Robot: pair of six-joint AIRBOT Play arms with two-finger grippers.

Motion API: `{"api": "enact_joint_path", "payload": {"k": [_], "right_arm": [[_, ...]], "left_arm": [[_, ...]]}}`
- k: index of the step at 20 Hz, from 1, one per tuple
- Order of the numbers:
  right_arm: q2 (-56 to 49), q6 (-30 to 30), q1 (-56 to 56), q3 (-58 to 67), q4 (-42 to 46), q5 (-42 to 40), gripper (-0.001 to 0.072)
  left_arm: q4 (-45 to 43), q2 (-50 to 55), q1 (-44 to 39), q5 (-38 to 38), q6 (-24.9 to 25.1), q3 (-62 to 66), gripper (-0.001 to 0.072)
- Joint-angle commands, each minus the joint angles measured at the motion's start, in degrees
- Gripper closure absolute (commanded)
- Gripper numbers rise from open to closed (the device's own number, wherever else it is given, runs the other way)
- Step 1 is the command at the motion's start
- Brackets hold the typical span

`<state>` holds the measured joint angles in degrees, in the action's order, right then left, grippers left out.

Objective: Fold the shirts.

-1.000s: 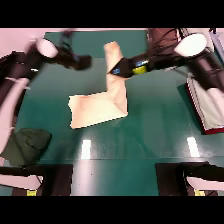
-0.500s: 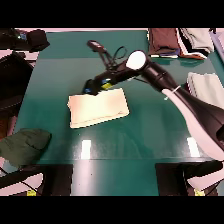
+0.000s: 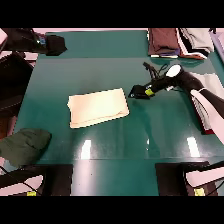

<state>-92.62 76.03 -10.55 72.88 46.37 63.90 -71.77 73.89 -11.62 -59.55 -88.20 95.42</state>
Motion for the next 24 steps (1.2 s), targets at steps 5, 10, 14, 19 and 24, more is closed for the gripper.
{"api": "enact_joint_path", "payload": {"k": [5, 10, 14, 19, 24], "right_arm": [[-12.0, -5.0, -6.0, 1.5, -16.8, -3.6, 0.0122], [-15.6, -5.1, -11.5, 11.9, -10.7, -3.9, 0.0695], [-9.1, -0.7, -5.3, 16.0, 2.8, -2.2, 0.0696], [2.2, 1.2, 14.8, 17.0, 13.4, 3.1, 0.0695], [7.9, 1.3, 33.2, 17.1, 13.1, -2.6, 0.0696]], "left_arm": [[0.5, 1.7, -2.3, 0.1, 0.3, 0.0, 0.0685], [0.8, 1.7, -2.4, 0.0, 0.2, 0.0, 0.0686], [0.1, 1.7, -7.0, 2.9, 0.1, 0.0, 0.0686], [0.2, 1.7, -12.2, 4.8, 0.2, 0.0, 0.0686], [0.3, 1.7, -12.7, 6.3, 0.1, 0.0, 0.0686]]}}
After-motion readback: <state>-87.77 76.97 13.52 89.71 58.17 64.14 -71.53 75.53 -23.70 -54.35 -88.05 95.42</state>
